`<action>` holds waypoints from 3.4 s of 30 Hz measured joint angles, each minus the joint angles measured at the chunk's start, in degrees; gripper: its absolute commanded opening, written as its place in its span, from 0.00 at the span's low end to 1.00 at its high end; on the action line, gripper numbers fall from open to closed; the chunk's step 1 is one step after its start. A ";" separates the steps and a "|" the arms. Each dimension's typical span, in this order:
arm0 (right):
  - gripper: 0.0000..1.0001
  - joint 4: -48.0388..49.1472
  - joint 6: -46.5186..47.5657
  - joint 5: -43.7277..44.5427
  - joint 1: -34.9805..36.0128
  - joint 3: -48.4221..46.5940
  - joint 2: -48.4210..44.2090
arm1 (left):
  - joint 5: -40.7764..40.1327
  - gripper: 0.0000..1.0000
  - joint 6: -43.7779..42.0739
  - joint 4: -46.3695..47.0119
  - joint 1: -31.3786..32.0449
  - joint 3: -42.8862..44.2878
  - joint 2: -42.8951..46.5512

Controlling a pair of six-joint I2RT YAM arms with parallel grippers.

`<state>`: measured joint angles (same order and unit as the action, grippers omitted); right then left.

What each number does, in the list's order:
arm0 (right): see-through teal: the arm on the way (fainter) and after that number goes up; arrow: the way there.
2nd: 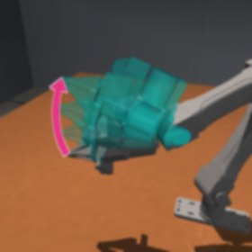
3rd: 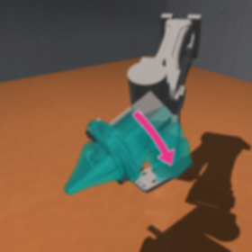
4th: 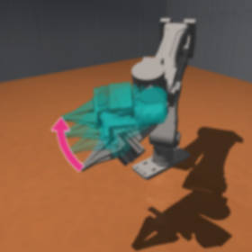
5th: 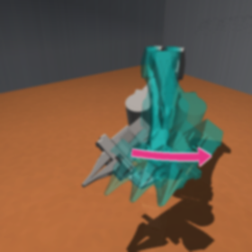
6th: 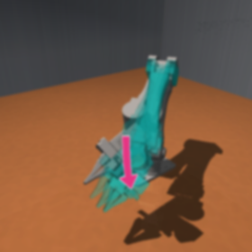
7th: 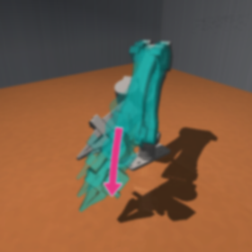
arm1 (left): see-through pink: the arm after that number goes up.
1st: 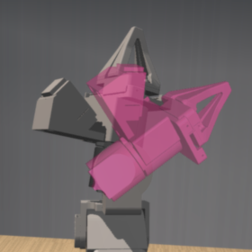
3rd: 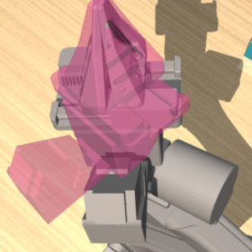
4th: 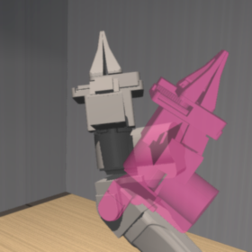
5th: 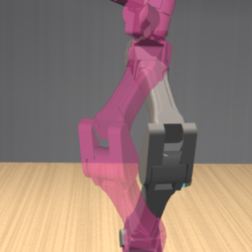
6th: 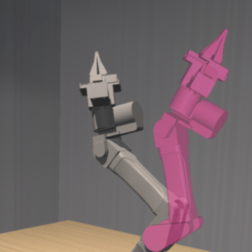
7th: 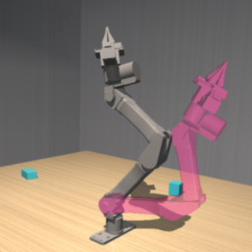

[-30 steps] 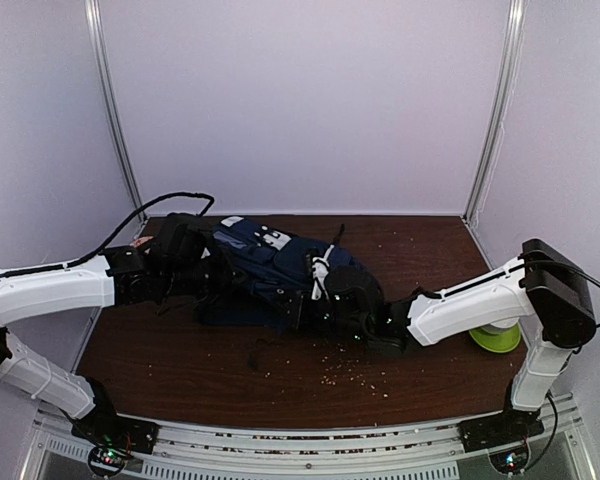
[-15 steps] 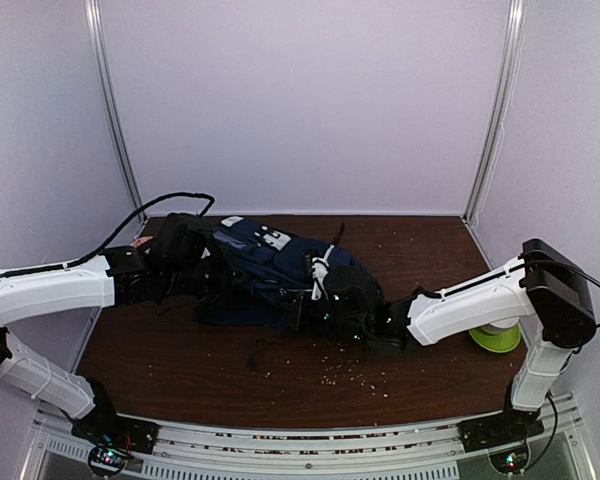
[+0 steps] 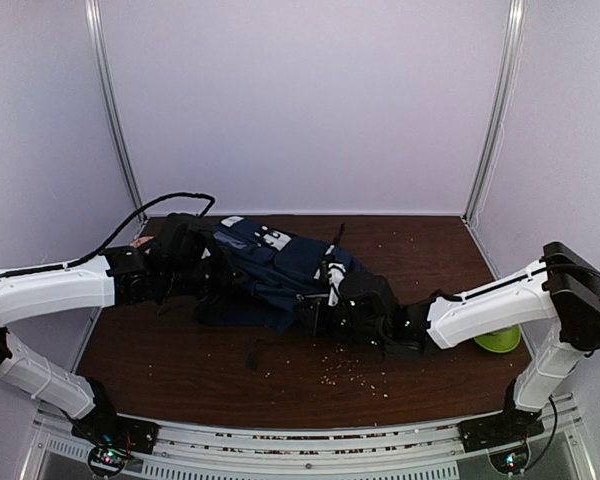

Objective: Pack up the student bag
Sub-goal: Zip the student bag at the center of the board.

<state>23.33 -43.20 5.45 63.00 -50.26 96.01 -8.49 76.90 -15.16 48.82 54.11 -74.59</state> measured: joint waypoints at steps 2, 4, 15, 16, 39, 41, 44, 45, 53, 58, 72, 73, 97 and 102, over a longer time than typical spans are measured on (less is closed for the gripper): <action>0.00 -2.19 -0.09 1.22 0.00 0.90 -1.38 | -0.22 0.00 0.00 0.00 0.00 0.00 0.00; 0.00 -5.35 -0.46 2.89 -0.07 1.36 -2.75 | -0.26 0.00 0.07 0.02 -0.02 -0.13 0.00; 0.00 -19.76 -3.82 9.57 -1.51 6.10 -7.58 | 3.85 0.00 0.92 2.25 -3.19 -6.51 0.02; 0.00 -20.20 -3.76 9.57 -1.55 6.10 -7.58 | 4.92 0.00 0.59 2.62 -3.96 -6.95 -0.07; 0.00 -24.20 -0.07 5.25 -0.02 -1.36 -3.54 | 25.24 0.95 -22.60 2.71 -18.60 12.26 -23.12; 0.00 -24.48 0.24 4.83 0.00 -2.12 -2.99 | 24.76 0.98 -22.49 2.23 -18.08 9.88 -19.10; 0.00 -24.76 0.74 4.28 0.00 -3.04 -2.29 | 22.23 0.98 -21.16 0.37 -15.43 5.92 -11.67; 0.00 -24.81 0.94 4.02 0.00 -3.30 -2.01 | 21.38 0.98 -20.50 -0.13 -13.75 4.52 -9.01; 0.00 -24.87 1.55 2.60 0.00 -5.03 0.09 | 16.37 0.98 -7.04 0.00 -2.51 -4.76 -1.86; 0.00 -24.90 1.97 1.90 0.00 -6.03 0.87 | 16.33 0.98 -2.12 2.21 -1.18 -2.93 -8.26; 0.00 -24.87 2.56 1.31 0.00 -6.03 0.94 | 18.71 0.69 1.70 6.54 -1.88 5.46 -22.21; 0.00 -24.87 2.56 1.22 0.00 -6.03 0.94 | 18.78 0.65 1.62 6.67 -2.03 5.73 -22.77; 0.00 -27.36 3.93 0.09 -0.04 -3.91 -4.39 | 23.96 0.00 -0.81 7.96 -8.28 5.38 -24.00; 0.00 -30.05 3.93 1.27 0.00 -2.86 -8.52 | 24.72 0.00 -1.66 6.97 -10.75 3.67 -20.37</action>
<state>-6.72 -39.27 6.72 63.00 -53.12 87.48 16.23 75.24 -8.19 38.06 57.78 -94.96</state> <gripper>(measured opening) 0.028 0.031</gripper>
